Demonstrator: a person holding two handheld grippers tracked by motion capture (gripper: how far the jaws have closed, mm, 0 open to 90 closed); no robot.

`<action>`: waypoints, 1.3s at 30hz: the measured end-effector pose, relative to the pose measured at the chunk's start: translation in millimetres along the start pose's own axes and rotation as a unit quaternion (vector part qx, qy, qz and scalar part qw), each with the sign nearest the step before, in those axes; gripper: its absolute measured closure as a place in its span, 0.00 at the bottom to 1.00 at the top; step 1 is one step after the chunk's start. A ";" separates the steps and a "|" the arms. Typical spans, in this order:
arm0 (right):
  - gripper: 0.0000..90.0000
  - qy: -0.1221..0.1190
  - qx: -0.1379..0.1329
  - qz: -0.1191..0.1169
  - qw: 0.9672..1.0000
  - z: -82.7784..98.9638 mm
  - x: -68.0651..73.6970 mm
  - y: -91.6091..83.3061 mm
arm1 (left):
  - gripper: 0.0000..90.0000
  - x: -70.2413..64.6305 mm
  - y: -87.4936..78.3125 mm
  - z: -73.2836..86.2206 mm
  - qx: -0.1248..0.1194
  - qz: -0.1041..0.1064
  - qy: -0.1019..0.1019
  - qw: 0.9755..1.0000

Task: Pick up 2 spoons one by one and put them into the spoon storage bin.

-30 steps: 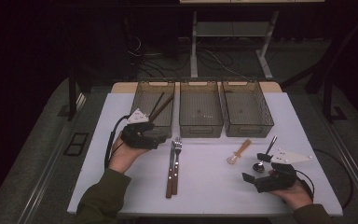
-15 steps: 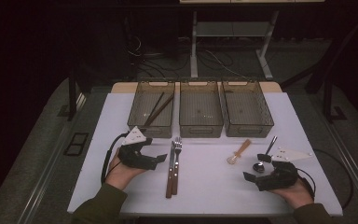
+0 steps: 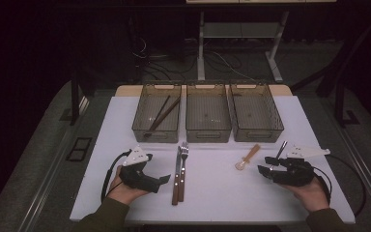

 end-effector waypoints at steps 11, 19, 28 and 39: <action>0.95 0.015 0.042 0.043 0.998 -4.6 -36.6 -1.5 | 0.00 1.9 -2.2 3.1 -0.003 0.003 0.006 1.000; 1.00 0.011 0.088 0.068 0.994 -0.9 -50.8 8.1 | 0.00 5.7 -0.1 5.9 0.002 0.006 0.012 1.000; 1.00 0.008 0.121 0.089 0.989 4.2 -57.2 15.1 | 0.00 7.6 2.0 7.6 0.003 0.012 0.016 1.000; 1.00 0.006 0.132 0.097 0.987 5.4 -55.8 12.5 | 0.00 5.2 3.7 7.8 0.005 0.021 0.020 1.000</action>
Point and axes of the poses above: each handheld gripper's, and its own axes: y roughly forward along the jaws, z roughly out of its underside, x roughly to its left, the point moved 2 cm from there along y, roughly forward along the jaws, and after that the axes turned 10 degrees about -z, right-handed, at the moved point
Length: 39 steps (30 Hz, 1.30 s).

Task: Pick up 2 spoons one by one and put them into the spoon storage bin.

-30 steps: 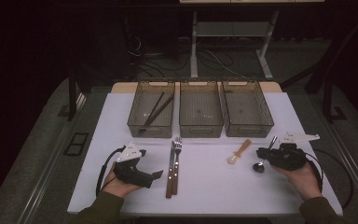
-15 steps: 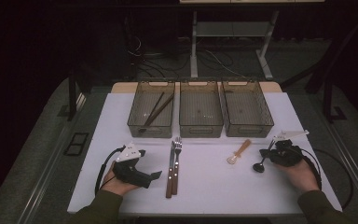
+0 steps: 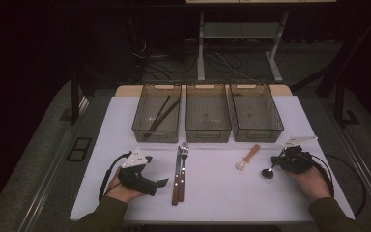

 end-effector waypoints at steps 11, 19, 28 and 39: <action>1.00 0.006 0.009 0.004 1.000 5.0 3.0 -5.3 | 0.00 0.3 0.0 -0.5 -0.006 0.006 -0.001 1.000; 1.00 0.007 0.013 0.002 1.000 9.5 6.4 -9.1 | 0.00 -1.9 -0.4 -0.5 -0.014 0.023 -0.005 1.000; 1.00 0.005 0.021 -0.003 1.000 16.2 13.0 -14.7 | 0.00 -4.0 -0.8 -0.7 -0.017 0.031 0.000 0.999; 1.00 0.007 0.024 -0.013 1.000 25.0 21.9 -20.7 | 0.00 -3.7 -1.2 -0.8 -0.014 0.034 0.004 0.999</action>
Point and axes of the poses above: each handheld gripper's, and its own axes: y roughly forward along the jaws, z roughly out of its underside, x roughly to its left, the point moved 2 cm from there along y, roughly forward along the jaws, and after that the axes turned 10 degrees about -z, right-handed, at the moved point
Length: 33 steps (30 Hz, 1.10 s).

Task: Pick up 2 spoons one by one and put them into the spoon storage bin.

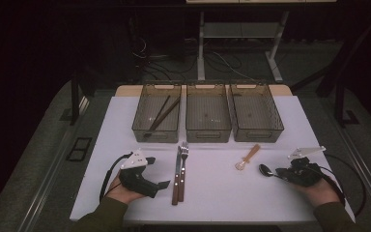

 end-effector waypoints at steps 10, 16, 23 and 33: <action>0.77 -0.001 -0.071 -0.050 0.996 -11.9 -3.0 -4.9 | 0.00 -0.3 0.4 -0.1 -0.001 0.001 -0.002 1.000; 0.61 -0.036 -0.055 -0.066 0.996 -15.3 0.9 7.2 | 0.00 -0.8 1.2 0.0 -0.001 0.002 -0.004 1.000; 0.61 -0.068 -0.023 -0.058 0.996 -14.6 5.0 18.7 | 0.00 -1.1 1.4 0.1 0.001 0.003 -0.002 1.000; 0.83 -0.088 -0.019 -0.058 0.994 -13.0 9.2 15.8 | 0.00 -1.4 1.8 0.2 0.001 0.003 -0.002 1.000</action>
Point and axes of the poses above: each handheld gripper's, and its own axes: y roughly forward along the jaws, z roughly out of its underside, x roughly to its left, the point moved 2 cm from there along y, roughly forward along the jaws, and after that the axes turned 10 degrees about -z, right-handed, at the moved point
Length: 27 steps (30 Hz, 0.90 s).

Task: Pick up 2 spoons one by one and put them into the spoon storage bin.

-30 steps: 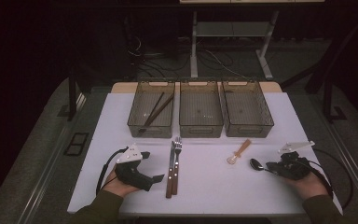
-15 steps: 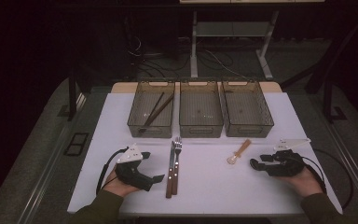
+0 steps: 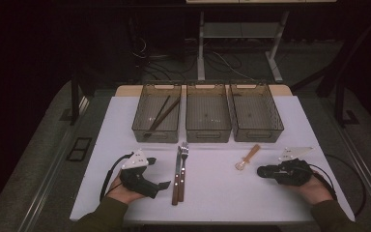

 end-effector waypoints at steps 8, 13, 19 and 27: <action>0.96 -0.003 -0.011 -0.018 1.000 1.2 -0.1 -8.3 | 0.00 -0.3 0.5 -0.1 0.002 0.001 0.001 1.000; 0.98 -0.003 -0.015 -0.030 0.999 1.2 1.2 -10.6 | 0.00 -0.3 0.4 -0.2 0.001 0.001 0.001 1.000; 0.99 -0.004 -0.016 -0.040 0.999 0.4 1.8 -11.4 | 0.00 -0.2 0.4 -0.3 0.000 0.002 0.001 1.000; 0.99 -0.010 -0.018 -0.034 0.999 -4.8 4.0 -10.2 | 0.00 0.0 0.3 -0.3 0.000 0.002 0.001 1.000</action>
Point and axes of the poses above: each handheld gripper's, and its own axes: y roughly forward along the jaws, z roughly out of its underside, x roughly to its left, the point moved 2 cm from there along y, roughly forward along the jaws, and after that the axes turned 10 degrees about -z, right-handed, at the moved point
